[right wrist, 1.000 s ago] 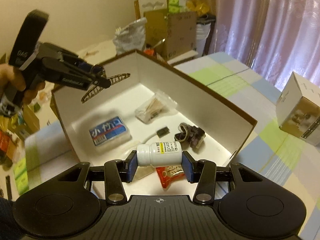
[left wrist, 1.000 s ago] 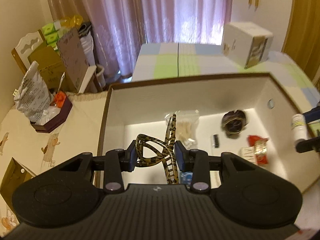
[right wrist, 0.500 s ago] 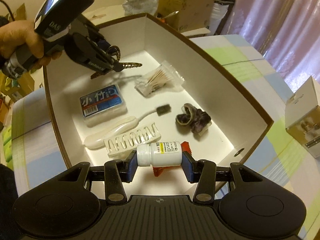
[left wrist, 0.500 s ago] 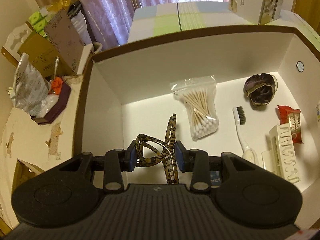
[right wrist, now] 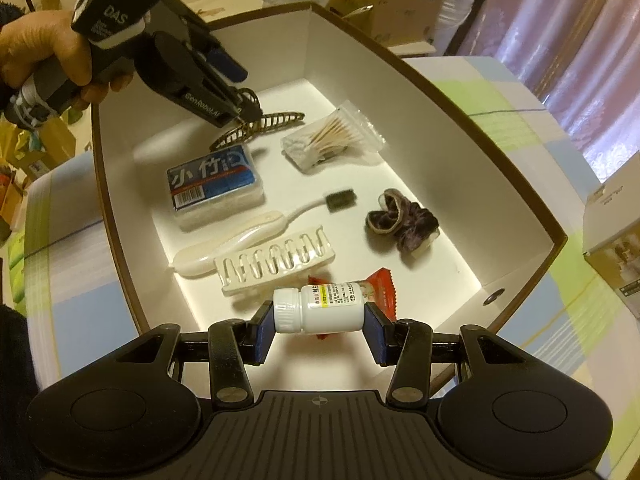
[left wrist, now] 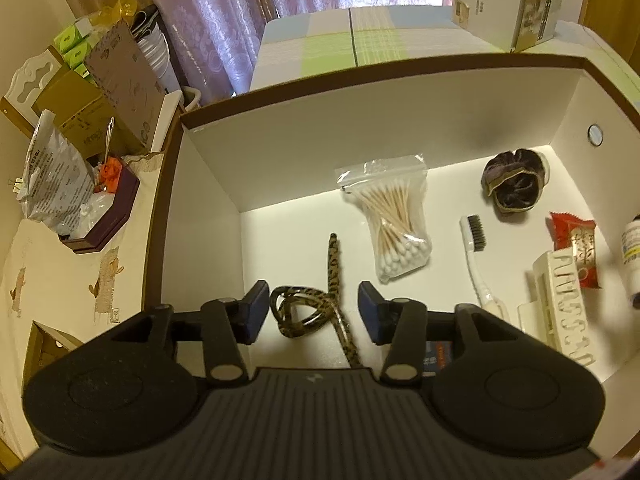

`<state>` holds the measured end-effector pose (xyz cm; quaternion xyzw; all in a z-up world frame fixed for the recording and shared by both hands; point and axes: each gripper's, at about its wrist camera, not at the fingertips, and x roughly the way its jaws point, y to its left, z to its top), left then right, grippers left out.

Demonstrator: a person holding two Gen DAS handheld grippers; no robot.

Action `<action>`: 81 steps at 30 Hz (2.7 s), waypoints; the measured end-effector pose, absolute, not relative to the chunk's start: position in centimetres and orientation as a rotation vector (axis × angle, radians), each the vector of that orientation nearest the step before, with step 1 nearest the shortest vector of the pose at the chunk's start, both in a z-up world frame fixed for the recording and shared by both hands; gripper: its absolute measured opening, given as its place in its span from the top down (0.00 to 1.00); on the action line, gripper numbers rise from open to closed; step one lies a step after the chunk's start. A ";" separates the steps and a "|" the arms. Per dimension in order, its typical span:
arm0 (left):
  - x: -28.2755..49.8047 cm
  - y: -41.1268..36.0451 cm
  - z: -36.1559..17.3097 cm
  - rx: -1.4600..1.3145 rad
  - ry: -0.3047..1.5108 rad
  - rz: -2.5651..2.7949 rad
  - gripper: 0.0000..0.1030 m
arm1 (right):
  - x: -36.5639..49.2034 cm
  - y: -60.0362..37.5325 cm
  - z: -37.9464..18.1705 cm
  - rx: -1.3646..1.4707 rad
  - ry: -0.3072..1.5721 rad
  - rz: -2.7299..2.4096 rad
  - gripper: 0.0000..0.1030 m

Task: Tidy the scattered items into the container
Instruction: 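Lower both items into the box and open both tools, then withdraw both open tools from the box toward the green tube and cable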

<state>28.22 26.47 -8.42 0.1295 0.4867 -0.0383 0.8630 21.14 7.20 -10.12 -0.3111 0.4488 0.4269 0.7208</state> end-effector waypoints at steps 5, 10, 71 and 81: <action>27.8 25.9 -8.0 0.282 0.994 -0.089 0.46 | 21.2 7.1 -10.0 -0.683 0.994 0.940 0.57; 27.4 26.3 -7.2 0.265 0.974 -0.091 0.34 | 21.1 7.0 -9.6 -0.684 0.979 0.938 0.45; 8.3 19.4 1.1 0.079 0.943 -0.180 0.02 | 7.4 -5.5 -4.3 -0.270 0.853 0.836 0.02; 7.9 14.5 0.1 0.102 0.981 -0.238 0.02 | 6.7 -10.1 -5.1 -0.212 0.898 0.776 0.02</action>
